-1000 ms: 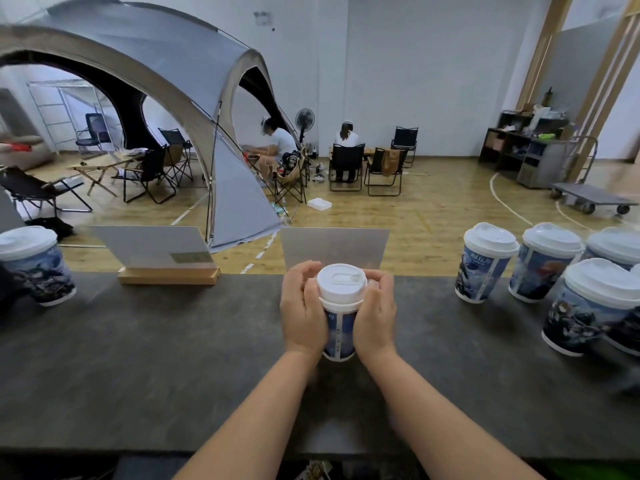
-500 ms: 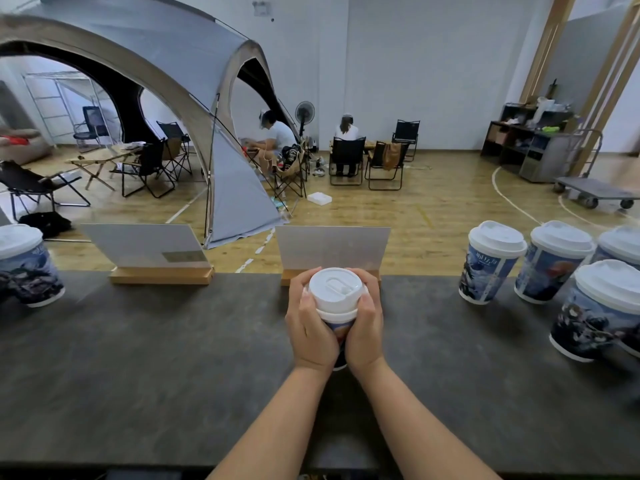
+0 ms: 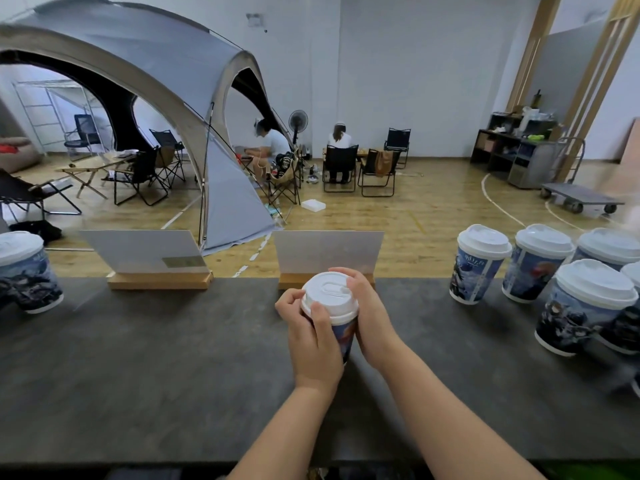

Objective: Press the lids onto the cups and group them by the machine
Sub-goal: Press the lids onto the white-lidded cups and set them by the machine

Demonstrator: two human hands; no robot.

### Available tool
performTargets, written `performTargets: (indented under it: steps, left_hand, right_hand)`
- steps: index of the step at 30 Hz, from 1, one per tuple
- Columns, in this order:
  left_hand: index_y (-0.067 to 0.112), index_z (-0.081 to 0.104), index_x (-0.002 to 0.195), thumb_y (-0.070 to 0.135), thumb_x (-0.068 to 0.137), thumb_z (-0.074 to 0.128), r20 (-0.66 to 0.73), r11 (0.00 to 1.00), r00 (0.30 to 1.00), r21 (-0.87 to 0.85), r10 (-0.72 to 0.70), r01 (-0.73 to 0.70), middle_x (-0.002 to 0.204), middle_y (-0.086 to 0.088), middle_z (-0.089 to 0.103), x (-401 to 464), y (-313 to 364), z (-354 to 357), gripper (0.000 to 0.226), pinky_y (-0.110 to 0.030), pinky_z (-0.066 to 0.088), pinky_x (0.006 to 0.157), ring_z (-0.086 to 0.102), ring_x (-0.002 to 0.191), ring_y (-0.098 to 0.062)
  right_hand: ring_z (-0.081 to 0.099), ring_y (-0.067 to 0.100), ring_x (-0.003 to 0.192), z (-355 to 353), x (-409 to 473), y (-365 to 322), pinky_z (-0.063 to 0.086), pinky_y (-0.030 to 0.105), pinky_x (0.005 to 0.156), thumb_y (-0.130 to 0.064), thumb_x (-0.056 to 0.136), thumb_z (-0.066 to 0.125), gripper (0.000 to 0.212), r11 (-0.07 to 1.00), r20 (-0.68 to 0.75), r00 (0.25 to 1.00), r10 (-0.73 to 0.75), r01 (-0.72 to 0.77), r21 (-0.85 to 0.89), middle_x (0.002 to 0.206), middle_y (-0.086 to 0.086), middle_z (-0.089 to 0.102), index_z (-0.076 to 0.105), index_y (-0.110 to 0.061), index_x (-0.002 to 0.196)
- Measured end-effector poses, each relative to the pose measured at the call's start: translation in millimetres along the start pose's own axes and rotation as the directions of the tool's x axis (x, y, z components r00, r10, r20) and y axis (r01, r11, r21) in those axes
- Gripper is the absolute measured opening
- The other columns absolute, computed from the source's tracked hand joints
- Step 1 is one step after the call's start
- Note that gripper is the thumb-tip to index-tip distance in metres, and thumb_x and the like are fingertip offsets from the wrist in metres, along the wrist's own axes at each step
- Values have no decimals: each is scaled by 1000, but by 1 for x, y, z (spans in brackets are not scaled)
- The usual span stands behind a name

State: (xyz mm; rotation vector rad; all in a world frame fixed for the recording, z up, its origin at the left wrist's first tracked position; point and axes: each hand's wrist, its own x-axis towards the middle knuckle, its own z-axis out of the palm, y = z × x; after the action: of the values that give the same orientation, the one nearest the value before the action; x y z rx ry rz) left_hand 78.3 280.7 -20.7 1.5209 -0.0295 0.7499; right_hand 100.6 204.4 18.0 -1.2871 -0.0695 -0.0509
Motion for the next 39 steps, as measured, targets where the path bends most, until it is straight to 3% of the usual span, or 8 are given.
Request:
performTargets:
  steps: [5,12,15,18,26,34,37,39]
  left_hand:
    - [55,33,114,44,94,31,-38,999,999,-28,28,-29,114,30,53,-2,2,9,24,-44,58,78,60,102,-4]
    - [53,39,109,52,89,32,57,998,997,-12,-60,61,112,23,54,4,11,-1,22,-29,55,80,58,101,0]
    - [38,42,94,51,84,42,70,988,985,19,-157,156,98,1,57,16,17,-9,17,-43,54,77,60,96,-19]
    - [43,46,90,47,73,50,89,967,964,51,-252,248,100,-3,56,28,17,-11,18,-55,54,79,59,98,-29]
    - [32,65,101,17,89,60,100,918,936,-184,-339,352,96,6,70,18,19,-2,20,-41,62,73,71,87,-14]
    - [39,60,104,37,87,50,71,942,950,-129,-303,310,99,8,68,12,19,0,20,-44,60,77,68,90,-12]
    - [41,54,103,44,95,40,38,971,972,-61,-231,233,99,15,65,7,22,-2,16,-36,58,79,65,90,-1]
    - [40,54,100,45,95,33,-9,982,983,-43,-183,183,97,16,64,6,21,-5,23,-28,56,74,64,90,-1]
  right_hand:
    - [66,20,90,0,2,-1,54,29,71,-19,84,46,26,997,-24,999,-47,45,-63,106,13,69,64,-13,101]
    - [66,24,100,-3,1,-10,54,30,73,-24,88,50,22,985,-37,999,-7,0,-173,108,7,70,67,-23,102]
    - [68,23,96,-6,-1,-17,51,27,67,-21,96,52,21,990,-136,989,49,-66,-126,105,8,73,73,-19,100]
    - [69,18,90,4,-8,-15,52,27,67,-20,98,47,25,991,-95,993,67,-78,-112,103,8,74,71,-17,104]
    - [68,16,86,8,-13,-9,59,32,71,-5,92,46,26,990,-85,996,-29,17,-138,100,8,70,67,-15,103]
    - [70,16,81,4,-12,-7,57,28,65,-12,91,59,12,997,-133,991,-25,14,-77,94,6,71,65,-15,101]
    - [69,13,73,5,-13,-5,55,23,60,-17,93,63,9,995,-280,955,-99,87,-54,83,5,72,68,-9,93]
    - [70,14,80,7,-17,0,55,23,65,-17,95,58,12,995,-203,974,-100,95,-31,90,6,74,68,-11,98]
